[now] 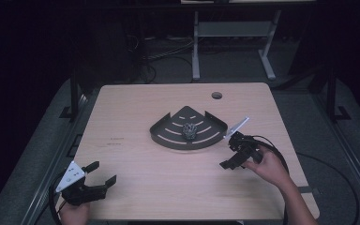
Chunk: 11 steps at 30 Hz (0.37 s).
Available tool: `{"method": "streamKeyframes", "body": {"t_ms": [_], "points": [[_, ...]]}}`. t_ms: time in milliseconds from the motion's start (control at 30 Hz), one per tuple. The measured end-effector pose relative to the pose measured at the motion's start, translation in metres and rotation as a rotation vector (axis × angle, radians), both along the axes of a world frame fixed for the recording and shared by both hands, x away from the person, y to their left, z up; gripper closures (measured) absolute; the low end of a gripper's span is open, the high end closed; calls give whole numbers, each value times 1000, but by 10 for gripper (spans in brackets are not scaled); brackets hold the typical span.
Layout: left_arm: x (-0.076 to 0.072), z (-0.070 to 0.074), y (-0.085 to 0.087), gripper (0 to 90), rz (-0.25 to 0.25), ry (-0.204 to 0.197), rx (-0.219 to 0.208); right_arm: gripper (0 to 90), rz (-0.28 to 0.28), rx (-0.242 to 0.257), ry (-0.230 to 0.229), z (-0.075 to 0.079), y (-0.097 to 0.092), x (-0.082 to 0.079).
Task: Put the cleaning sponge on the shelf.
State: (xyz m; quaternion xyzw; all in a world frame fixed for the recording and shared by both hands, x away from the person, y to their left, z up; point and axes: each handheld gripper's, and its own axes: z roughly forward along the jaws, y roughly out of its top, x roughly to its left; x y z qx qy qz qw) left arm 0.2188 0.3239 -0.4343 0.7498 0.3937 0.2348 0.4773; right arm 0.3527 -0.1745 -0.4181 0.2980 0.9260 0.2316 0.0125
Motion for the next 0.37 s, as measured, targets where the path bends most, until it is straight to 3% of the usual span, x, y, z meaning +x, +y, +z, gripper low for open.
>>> {"method": "streamKeyframes", "body": {"t_ms": [367], "points": [[2, -1, 0, 134, -1, 2, 2, 145, -9, 11, -7, -9, -5, -13]]}}
